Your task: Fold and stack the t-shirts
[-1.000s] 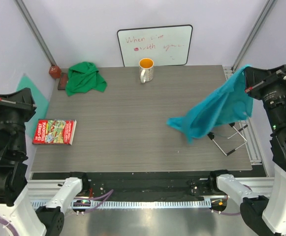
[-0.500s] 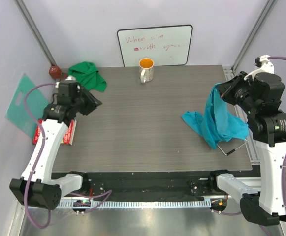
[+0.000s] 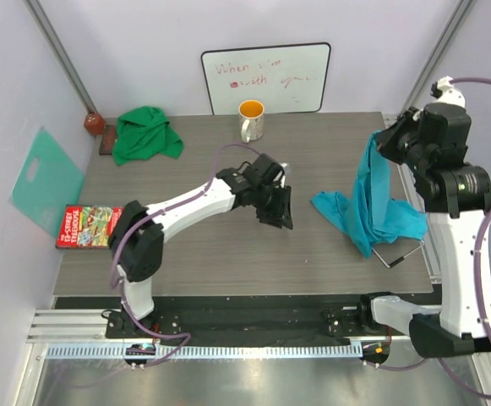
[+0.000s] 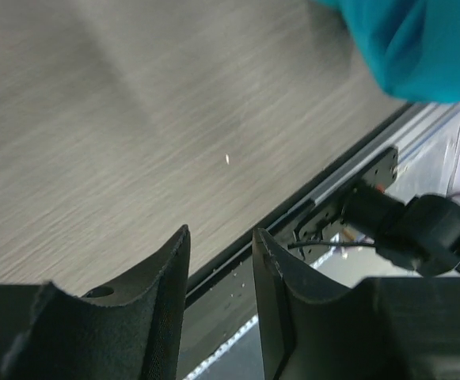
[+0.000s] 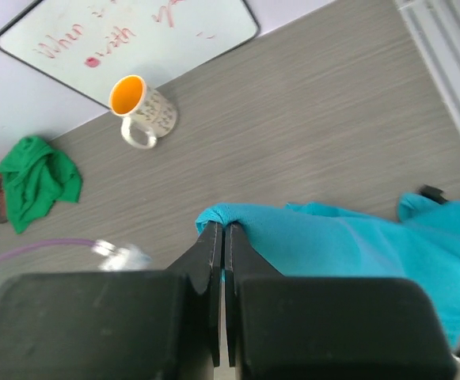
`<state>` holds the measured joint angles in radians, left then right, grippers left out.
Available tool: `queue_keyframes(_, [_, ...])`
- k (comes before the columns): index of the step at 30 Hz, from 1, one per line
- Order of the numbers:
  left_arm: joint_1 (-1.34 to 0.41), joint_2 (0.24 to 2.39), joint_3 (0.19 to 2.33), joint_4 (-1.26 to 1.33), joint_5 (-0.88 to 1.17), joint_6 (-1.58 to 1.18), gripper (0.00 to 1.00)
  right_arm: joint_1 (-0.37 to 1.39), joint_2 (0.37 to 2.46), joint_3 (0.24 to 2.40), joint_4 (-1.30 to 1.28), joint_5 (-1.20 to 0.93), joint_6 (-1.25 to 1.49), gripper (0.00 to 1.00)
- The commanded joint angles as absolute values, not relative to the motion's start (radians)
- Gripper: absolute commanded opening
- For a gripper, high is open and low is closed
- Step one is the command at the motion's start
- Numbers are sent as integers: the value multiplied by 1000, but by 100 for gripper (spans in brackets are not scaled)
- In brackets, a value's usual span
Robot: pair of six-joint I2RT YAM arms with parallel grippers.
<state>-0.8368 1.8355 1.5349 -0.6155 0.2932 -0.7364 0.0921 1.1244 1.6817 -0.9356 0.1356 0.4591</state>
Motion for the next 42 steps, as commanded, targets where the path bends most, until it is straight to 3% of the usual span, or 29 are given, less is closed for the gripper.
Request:
queue_keyframes(1, [-831, 1873, 1609, -604, 413, -667, 38, 91, 1186, 1769, -784, 35, 469, 1])
queue_keyframes(13, [-884, 2037, 1766, -647, 522, -577, 45, 90, 1408, 1884, -707, 77, 451, 1])
queue_keyframes(25, [-882, 2101, 1844, -722, 525, -496, 46, 91, 1710, 2253, -695, 98, 419, 1])
queue_keyframes(33, [-879, 2219, 1957, -742, 517, -468, 57, 91, 1723, 2177, -693, 97, 414, 1])
queue_keyframes(42, [-845, 2368, 2039, -701, 468, -460, 58, 89, 1667, 2077, -703, 110, 399, 1])
